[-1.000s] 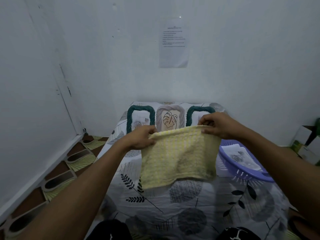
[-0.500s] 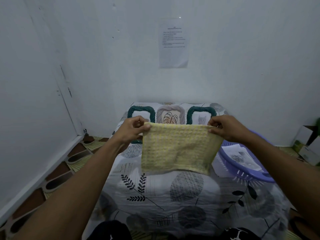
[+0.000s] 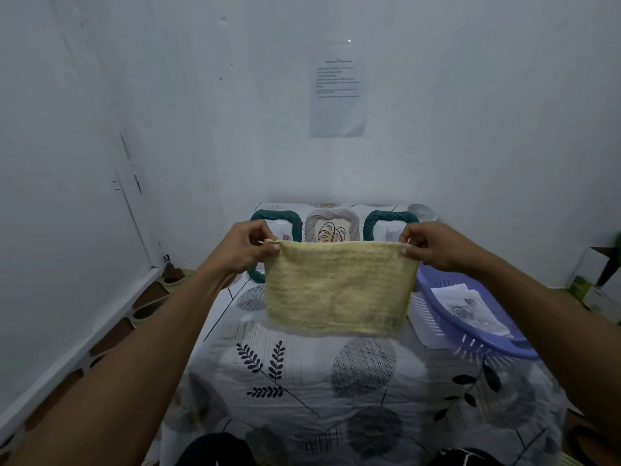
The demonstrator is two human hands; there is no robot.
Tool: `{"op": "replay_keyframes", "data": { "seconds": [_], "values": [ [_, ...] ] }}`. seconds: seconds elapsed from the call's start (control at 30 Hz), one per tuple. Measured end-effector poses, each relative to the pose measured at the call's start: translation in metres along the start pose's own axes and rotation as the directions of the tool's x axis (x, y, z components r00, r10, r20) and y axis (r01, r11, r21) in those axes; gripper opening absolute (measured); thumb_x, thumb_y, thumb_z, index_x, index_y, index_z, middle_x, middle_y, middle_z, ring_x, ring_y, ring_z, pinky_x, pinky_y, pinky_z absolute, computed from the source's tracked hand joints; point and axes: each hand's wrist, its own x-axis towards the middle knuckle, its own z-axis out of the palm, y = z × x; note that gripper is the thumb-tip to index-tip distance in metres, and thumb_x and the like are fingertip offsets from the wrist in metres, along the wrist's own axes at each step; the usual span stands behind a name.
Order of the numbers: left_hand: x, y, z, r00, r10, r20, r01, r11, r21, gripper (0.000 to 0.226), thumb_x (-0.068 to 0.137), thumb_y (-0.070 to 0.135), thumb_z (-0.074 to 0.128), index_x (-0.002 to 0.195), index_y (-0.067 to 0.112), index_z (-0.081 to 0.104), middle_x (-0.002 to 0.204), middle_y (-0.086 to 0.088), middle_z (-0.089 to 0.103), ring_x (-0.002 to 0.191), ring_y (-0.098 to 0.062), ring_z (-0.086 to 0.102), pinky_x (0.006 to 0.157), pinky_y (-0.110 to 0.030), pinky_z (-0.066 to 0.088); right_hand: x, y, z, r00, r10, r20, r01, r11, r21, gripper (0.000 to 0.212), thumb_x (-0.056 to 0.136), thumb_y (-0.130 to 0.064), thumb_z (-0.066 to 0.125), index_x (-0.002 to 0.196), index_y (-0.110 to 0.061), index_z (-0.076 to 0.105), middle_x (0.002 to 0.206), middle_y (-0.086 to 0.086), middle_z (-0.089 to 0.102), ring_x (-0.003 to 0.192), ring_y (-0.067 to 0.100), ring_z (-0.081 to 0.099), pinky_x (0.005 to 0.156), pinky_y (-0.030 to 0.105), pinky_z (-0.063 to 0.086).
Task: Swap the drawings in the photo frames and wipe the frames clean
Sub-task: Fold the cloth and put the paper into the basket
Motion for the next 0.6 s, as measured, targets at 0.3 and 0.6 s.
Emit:
{"op": "replay_keyframes", "data": {
  "seconds": [0.3, 0.6],
  "values": [
    [0.013, -0.002, -0.013, 0.997, 0.000, -0.081, 0.001, 1.000, 0.004, 0.014, 0.074, 0.002, 0.078, 0.082, 0.010, 0.070, 0.069, -0.005, 0.055, 0.066, -0.014, 0.052, 0.065, -0.025, 0.049, -0.005, -0.010, -0.006, 0.997, 0.033, -0.075, -0.004, 0.933, 0.360, 0.017, 0.085, -0.006, 0.070, 0.087, -0.014, 0.054, 0.066, 0.007, 0.065, 0.060, 0.017, 0.056, 0.060, 0.033, 0.047],
    [0.009, 0.014, 0.027, 0.996, -0.072, -0.060, 0.062, 0.985, -0.160, 0.010, 0.083, 0.001, 0.068, 0.078, 0.007, 0.062, 0.075, -0.011, 0.056, 0.066, -0.021, 0.054, 0.055, -0.029, 0.051, -0.004, -0.065, 0.020, 0.995, 0.091, 0.047, -0.101, 0.824, 0.557, 0.011, 0.089, 0.001, 0.053, 0.086, -0.005, 0.062, 0.071, 0.016, 0.055, 0.061, 0.023, 0.047, 0.054, 0.032, 0.044]
  ]
}}
